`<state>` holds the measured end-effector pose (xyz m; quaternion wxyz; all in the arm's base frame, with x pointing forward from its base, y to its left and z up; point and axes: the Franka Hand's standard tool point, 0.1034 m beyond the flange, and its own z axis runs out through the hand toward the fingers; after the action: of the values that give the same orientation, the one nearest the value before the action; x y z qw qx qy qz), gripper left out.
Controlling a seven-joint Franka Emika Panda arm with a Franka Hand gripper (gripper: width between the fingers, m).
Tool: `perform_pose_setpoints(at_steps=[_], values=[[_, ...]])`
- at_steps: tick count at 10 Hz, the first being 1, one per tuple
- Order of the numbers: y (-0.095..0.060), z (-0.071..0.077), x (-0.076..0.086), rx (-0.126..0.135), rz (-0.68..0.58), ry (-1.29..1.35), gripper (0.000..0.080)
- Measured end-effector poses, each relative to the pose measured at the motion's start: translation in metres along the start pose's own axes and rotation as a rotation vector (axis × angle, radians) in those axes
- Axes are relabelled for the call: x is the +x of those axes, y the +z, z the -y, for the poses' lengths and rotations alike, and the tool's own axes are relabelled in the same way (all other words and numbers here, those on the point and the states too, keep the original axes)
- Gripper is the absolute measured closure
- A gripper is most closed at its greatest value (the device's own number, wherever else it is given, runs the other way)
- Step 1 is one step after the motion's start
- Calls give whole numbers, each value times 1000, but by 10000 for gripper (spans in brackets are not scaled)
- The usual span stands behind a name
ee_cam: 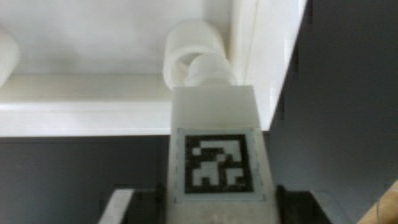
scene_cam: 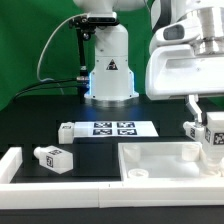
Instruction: Assemble one leg
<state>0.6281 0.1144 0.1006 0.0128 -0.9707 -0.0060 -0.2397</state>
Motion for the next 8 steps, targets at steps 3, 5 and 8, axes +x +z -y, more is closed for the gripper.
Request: perform_pose_setpoints(at_steps=[3,5,8], values=[[8,-4,-3,-6,2,0,512],[14,-2,-8,-6,-11,-6,512],[14,-2,-12,-4,-92,4,512]])
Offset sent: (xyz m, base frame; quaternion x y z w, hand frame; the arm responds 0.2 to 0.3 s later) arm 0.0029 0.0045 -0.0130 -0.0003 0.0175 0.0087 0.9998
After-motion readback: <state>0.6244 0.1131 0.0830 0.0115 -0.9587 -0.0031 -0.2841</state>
